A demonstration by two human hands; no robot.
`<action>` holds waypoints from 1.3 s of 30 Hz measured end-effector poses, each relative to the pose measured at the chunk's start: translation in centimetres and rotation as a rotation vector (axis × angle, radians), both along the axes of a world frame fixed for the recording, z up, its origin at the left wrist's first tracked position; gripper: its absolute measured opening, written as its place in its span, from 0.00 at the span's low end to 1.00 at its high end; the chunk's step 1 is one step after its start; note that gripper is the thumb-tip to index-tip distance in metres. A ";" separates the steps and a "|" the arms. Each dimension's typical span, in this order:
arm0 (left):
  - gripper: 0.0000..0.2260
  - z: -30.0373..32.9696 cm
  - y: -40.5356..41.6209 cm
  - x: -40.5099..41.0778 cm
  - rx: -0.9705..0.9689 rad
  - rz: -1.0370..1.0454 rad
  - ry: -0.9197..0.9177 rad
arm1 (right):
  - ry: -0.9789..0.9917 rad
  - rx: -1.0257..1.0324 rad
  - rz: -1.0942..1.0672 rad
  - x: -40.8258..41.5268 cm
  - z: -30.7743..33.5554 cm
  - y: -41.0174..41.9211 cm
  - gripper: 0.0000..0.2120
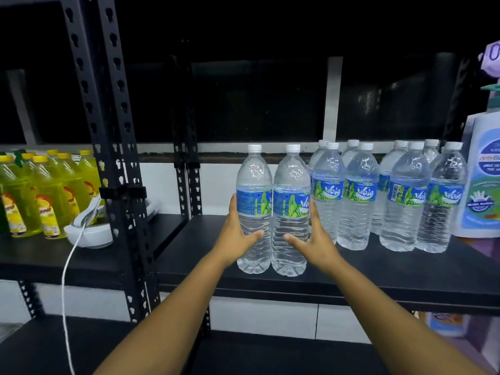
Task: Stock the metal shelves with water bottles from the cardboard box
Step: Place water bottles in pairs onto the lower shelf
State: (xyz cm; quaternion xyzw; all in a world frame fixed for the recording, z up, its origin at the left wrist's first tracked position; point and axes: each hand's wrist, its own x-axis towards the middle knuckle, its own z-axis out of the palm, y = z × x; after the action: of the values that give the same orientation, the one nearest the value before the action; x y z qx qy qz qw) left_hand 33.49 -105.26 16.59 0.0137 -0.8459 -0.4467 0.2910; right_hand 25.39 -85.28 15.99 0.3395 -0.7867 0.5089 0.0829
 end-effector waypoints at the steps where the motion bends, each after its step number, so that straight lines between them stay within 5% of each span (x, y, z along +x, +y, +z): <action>1: 0.49 -0.5 0.0 0.1 -0.002 0.004 0.001 | 0.000 0.003 -0.018 0.0 -0.5 0.0 0.50; 39: 0.51 -1.5 -5.7 -7.6 -0.047 -0.014 -0.044 | 0.069 -0.012 -0.161 -8.1 -1.8 -7.4 0.47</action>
State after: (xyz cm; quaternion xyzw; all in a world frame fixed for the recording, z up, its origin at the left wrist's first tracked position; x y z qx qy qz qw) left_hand 25.85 -110.97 15.05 0.0107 -0.8624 -0.4284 0.2694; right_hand 17.26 -92.66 14.17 0.2921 -0.8049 0.4935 0.1526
